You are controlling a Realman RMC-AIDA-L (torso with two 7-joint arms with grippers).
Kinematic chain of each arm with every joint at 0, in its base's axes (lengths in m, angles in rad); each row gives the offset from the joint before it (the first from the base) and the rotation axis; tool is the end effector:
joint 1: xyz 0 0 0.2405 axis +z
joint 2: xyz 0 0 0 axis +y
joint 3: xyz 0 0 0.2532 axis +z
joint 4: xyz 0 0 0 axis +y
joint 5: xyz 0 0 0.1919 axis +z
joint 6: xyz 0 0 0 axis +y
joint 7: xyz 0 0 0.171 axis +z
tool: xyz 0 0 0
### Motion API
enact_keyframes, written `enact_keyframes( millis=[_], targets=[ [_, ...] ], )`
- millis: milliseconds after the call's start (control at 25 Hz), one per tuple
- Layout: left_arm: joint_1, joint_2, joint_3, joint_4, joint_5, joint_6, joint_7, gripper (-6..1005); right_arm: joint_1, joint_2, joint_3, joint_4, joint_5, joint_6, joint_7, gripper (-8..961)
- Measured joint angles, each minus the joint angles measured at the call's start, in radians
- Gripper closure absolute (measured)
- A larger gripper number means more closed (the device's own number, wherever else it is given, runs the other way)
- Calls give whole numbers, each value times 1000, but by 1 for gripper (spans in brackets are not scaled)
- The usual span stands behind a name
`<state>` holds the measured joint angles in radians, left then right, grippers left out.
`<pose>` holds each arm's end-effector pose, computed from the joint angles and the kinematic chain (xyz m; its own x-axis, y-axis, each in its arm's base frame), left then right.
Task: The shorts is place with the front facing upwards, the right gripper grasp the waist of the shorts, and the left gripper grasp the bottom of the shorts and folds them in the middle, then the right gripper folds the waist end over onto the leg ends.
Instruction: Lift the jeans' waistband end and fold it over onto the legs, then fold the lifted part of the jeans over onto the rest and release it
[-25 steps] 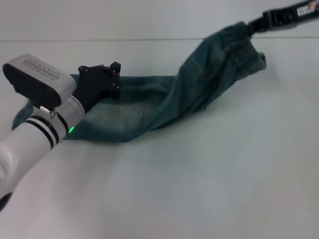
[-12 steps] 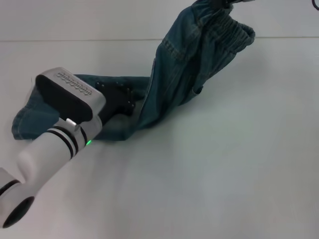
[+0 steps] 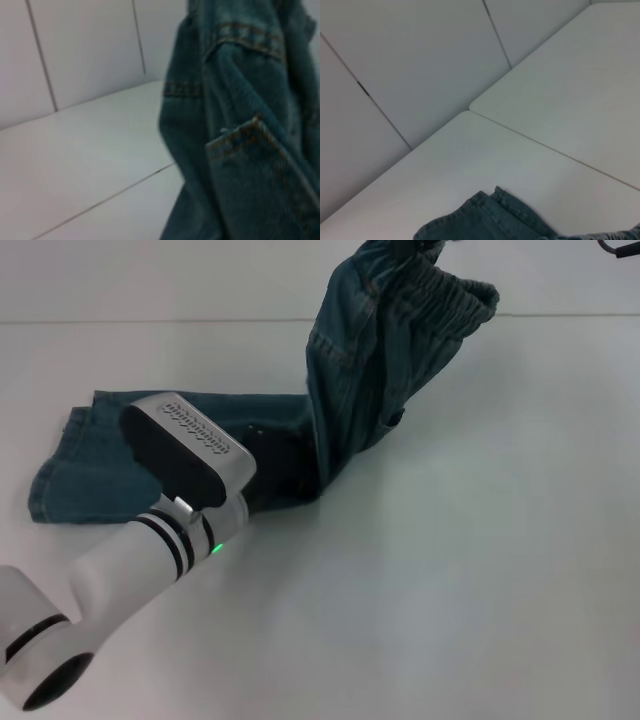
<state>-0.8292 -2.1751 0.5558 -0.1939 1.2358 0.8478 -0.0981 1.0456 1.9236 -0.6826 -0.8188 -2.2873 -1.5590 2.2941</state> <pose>-0.2124 0.3705 -0.1428 0.8909 0.1182 0.4387 0.4044 -0.6461 -0.6473 0.0927 0.4412 0.0498 0.7222 -0.6049 -0.3355 -0.6684 -0.7352 -0.1131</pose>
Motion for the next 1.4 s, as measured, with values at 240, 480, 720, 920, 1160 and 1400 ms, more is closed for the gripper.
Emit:
enact_keyframes(
  millis=[240, 480, 720, 920, 1160, 1400],
  targets=[
    [-20, 0, -1, -52, 31, 45, -3, 995, 13, 4, 0, 0, 0, 0, -5, 884],
    [-38, 0, -19, -91, 81, 62, -20, 993, 23, 7, -5, 0, 0, -5, -6, 885],
    [-30, 0, -136, -119, 235, 75, -35, 991, 28, 13, -14, 0, 0, -17, -7, 884],
    [-10, 0, -176, -136, 309, 81, -40, 990, 24, 13, -15, 1, 0, -16, -13, 884],
    [77, 0, -184, -96, 314, 227, -43, 988, 12, 8, -15, 10, 0, -17, -21, 883],
    [162, 0, -267, -11, 315, 283, -110, 986, 7, 6, -19, 10, 0, -17, -24, 882]
  ],
)
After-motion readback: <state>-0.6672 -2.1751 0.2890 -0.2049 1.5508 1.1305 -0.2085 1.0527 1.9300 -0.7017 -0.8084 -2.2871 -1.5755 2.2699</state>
